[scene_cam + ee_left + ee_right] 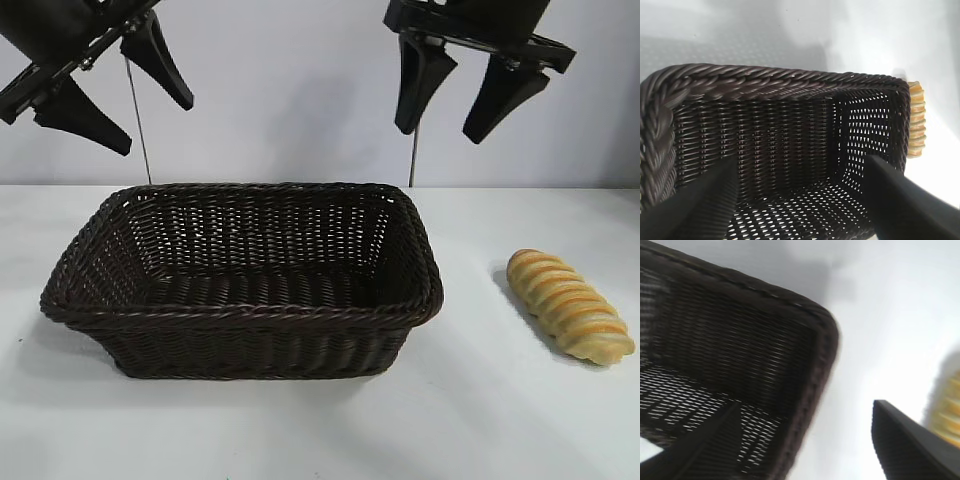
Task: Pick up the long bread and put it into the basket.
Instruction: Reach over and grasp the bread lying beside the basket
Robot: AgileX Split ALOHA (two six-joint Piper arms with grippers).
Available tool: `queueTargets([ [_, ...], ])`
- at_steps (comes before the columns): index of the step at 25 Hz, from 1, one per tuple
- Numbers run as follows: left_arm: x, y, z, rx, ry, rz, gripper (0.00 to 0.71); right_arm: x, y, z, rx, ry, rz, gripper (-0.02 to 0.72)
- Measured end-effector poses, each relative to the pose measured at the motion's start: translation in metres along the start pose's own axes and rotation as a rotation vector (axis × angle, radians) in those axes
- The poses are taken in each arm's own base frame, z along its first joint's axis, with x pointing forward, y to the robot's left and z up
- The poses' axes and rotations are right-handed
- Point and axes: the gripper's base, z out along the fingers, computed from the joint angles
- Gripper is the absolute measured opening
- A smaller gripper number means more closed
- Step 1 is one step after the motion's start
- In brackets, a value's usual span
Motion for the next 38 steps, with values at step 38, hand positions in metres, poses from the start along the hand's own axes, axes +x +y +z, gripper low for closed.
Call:
queueTargets([
  [38,0.0,0.0,0.0,-0.001,0.001,-0.001,0.508,0.043,-0.073,0.051,0.033,0.178,0.227,0.527],
])
